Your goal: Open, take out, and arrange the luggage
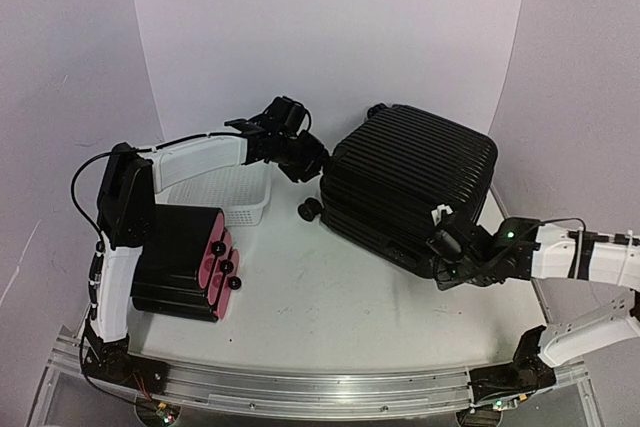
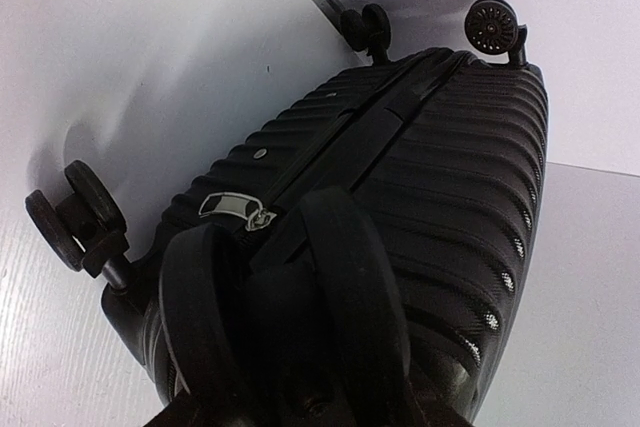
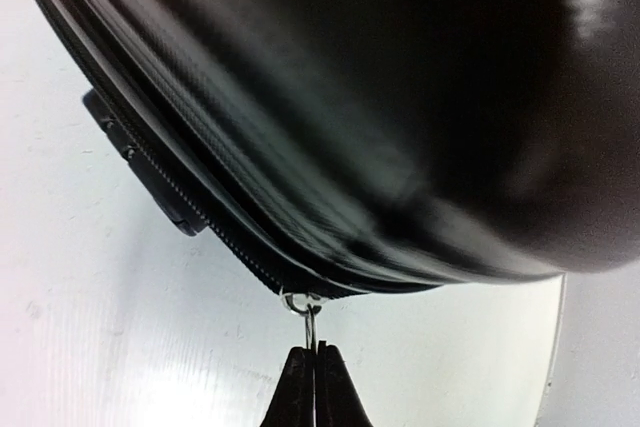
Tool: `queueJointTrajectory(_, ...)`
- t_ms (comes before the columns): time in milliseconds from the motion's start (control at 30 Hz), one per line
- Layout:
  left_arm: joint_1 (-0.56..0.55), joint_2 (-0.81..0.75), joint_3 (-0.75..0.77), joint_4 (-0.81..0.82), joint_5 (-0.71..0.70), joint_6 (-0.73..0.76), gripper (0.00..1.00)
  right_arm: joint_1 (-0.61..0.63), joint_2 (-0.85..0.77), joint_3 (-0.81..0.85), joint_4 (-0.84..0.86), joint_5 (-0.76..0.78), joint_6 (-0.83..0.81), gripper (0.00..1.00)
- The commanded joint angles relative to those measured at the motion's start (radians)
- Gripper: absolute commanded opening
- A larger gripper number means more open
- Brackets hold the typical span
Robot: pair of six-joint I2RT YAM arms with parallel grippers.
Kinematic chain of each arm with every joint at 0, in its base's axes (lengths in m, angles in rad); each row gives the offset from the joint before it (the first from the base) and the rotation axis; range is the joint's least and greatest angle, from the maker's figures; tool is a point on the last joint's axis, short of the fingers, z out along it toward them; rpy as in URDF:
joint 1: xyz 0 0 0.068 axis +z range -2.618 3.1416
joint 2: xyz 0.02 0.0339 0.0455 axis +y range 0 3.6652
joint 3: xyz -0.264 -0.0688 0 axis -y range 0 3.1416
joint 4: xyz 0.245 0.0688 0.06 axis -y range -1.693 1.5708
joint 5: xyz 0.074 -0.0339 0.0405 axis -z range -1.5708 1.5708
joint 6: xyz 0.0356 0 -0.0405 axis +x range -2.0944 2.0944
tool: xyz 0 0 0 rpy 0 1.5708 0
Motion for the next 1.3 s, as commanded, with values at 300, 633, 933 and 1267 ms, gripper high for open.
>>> queueJointTrajectory(300, 0.067, -0.016, -0.044, -0.034, -0.159, 0.126, 0.21, -0.151, -0.29, -0.121, -0.063, -0.149, -0.089, 0.0)
queueJointTrajectory(633, 0.082, -0.021, -0.043, -0.034, -0.154, 0.177, 0.2, -0.312, -0.226, -0.105, 0.016, -0.194, -0.141, 0.0)
queueJointTrajectory(933, 0.082, -0.023, -0.042, -0.034, -0.154, 0.23, 0.2, -0.524, -0.192, -0.09, 0.138, -0.304, -0.329, 0.0)
queueJointTrajectory(1267, 0.082, -0.014, -0.022, -0.034, -0.131, 0.363, 0.2, -0.82, -0.026, -0.075, 0.441, -0.653, -0.625, 0.0)
